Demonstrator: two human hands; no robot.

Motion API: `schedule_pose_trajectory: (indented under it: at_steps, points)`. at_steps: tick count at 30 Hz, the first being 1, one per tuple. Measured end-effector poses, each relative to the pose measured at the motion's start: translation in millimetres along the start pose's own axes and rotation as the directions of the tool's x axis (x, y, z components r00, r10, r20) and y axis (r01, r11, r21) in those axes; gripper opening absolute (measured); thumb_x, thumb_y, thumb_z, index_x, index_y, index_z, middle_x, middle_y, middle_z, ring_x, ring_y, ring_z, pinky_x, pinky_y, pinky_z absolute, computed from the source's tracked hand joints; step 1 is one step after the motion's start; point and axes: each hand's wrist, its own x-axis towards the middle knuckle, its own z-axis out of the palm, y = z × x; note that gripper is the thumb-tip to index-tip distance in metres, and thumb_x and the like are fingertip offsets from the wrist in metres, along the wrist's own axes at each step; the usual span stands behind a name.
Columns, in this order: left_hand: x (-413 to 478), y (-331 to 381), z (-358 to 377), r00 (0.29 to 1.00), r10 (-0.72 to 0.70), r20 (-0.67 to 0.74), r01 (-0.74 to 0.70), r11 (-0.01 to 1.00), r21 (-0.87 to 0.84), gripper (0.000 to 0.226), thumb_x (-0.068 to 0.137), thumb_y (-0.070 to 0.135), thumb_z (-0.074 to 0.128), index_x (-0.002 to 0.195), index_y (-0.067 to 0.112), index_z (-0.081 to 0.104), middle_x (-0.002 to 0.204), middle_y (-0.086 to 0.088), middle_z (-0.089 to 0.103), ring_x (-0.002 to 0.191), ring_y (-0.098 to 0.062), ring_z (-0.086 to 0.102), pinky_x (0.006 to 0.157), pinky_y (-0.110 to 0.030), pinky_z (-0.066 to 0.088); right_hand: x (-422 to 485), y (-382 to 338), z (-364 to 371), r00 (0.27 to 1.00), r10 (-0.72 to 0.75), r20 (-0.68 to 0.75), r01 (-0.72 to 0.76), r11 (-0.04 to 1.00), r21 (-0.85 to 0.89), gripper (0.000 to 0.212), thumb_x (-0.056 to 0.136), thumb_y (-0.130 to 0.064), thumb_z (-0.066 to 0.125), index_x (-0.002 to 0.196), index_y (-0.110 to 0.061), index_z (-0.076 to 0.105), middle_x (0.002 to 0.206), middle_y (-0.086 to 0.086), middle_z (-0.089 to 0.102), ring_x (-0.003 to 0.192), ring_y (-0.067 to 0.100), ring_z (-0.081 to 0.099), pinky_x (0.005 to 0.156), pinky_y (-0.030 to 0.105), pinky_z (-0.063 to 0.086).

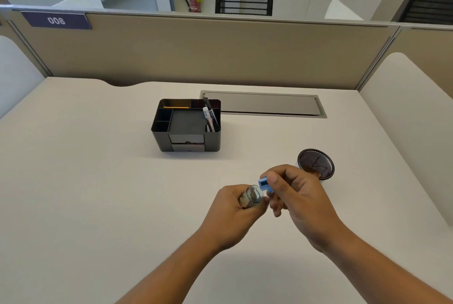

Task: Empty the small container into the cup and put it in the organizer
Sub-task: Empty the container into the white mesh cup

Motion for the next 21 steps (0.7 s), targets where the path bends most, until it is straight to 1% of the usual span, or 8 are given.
schedule_pose_trajectory:
  at_steps: [3,6,8,10,13,15,19,21]
  points:
    - [3,-3,1,1.0,-0.009,-0.018,0.009,1.0,-0.005,0.039,0.089,0.022,0.062,0.054,0.021,0.044,0.048,0.011,0.034,0.046,-0.011,0.028,0.043,-0.019,0.027,-1,5,3,0.998,0.027,-0.051,-0.023,0.996,0.087,0.022,0.087,-0.037,0.066,0.084,-0.017,0.075,0.061,0.0,0.063,0.053,0.013,0.057,0.048,0.02,0.05]
    - [8,-6,3,0.997,-0.025,-0.072,0.026,1.0,0.018,0.044,0.087,0.022,0.063,0.054,0.021,0.035,0.049,0.012,0.03,0.047,-0.01,0.026,0.043,-0.018,0.026,3,20,-5,0.966,0.058,-0.25,-0.022,0.989,0.146,0.023,0.09,-0.038,0.065,0.079,-0.02,0.075,0.058,-0.004,0.063,0.05,0.01,0.056,0.046,0.018,0.05]
    - [13,-8,4,0.996,-0.022,-0.09,0.024,0.999,0.023,0.046,0.087,0.022,0.063,0.054,0.024,0.032,0.049,0.012,0.027,0.047,-0.01,0.024,0.042,-0.017,0.025,5,40,-15,0.915,0.055,-0.4,-0.034,0.998,0.061,0.025,0.095,-0.029,0.061,0.075,-0.02,0.073,0.055,-0.007,0.062,0.047,0.009,0.055,0.044,0.018,0.05]
    - [20,-9,6,0.997,-0.006,-0.077,0.01,0.999,0.053,0.045,0.087,0.022,0.062,0.054,0.025,0.031,0.049,0.013,0.027,0.047,-0.01,0.023,0.043,-0.018,0.025,1,67,-27,0.88,0.043,-0.473,-0.093,0.992,-0.084,0.023,0.094,-0.027,0.062,0.073,-0.023,0.071,0.055,-0.007,0.064,0.046,0.007,0.055,0.043,0.019,0.05]
    - [36,-12,13,0.999,0.021,-0.038,-0.016,0.991,0.13,0.043,0.085,0.027,0.062,0.053,0.03,0.033,0.048,0.012,0.031,0.048,-0.009,0.026,0.044,-0.018,0.026,-7,107,-46,0.887,0.059,-0.457,-0.2,0.943,-0.266,0.021,0.092,-0.028,0.067,0.071,-0.024,0.069,0.062,0.002,0.069,0.049,0.014,0.057,0.047,0.032,0.053]
    - [47,-13,21,1.0,0.029,-0.004,-0.027,0.981,0.194,0.037,0.082,0.031,0.06,0.054,0.033,0.036,0.048,0.013,0.037,0.047,-0.008,0.029,0.044,-0.017,0.027,-13,126,-61,0.899,0.115,-0.423,-0.26,0.917,-0.302,0.021,0.091,-0.026,0.069,0.071,-0.021,0.069,0.063,0.004,0.07,0.048,0.016,0.056,0.049,0.038,0.053]
    - [71,-11,32,0.995,0.043,0.093,-0.064,0.971,0.23,0.024,0.081,0.031,0.045,0.059,0.033,0.034,0.055,0.011,0.039,0.05,-0.007,0.031,0.046,-0.021,0.029,-23,150,-76,0.931,0.225,-0.287,-0.301,0.918,-0.257,0.019,0.091,-0.02,0.071,0.073,-0.015,0.068,0.062,0.017,0.067,0.039,0.012,0.05,0.04,0.027,0.047]
    - [84,-13,37,0.99,0.058,0.129,-0.092,0.958,0.271,0.02,0.083,0.03,0.038,0.063,0.03,0.034,0.06,0.008,0.041,0.053,-0.008,0.032,0.05,-0.028,0.03,-24,155,-78,0.936,0.228,-0.27,-0.297,0.921,-0.252,0.019,0.091,-0.02,0.071,0.072,-0.014,0.068,0.055,0.009,0.064,0.038,0.013,0.05,0.04,0.025,0.047]
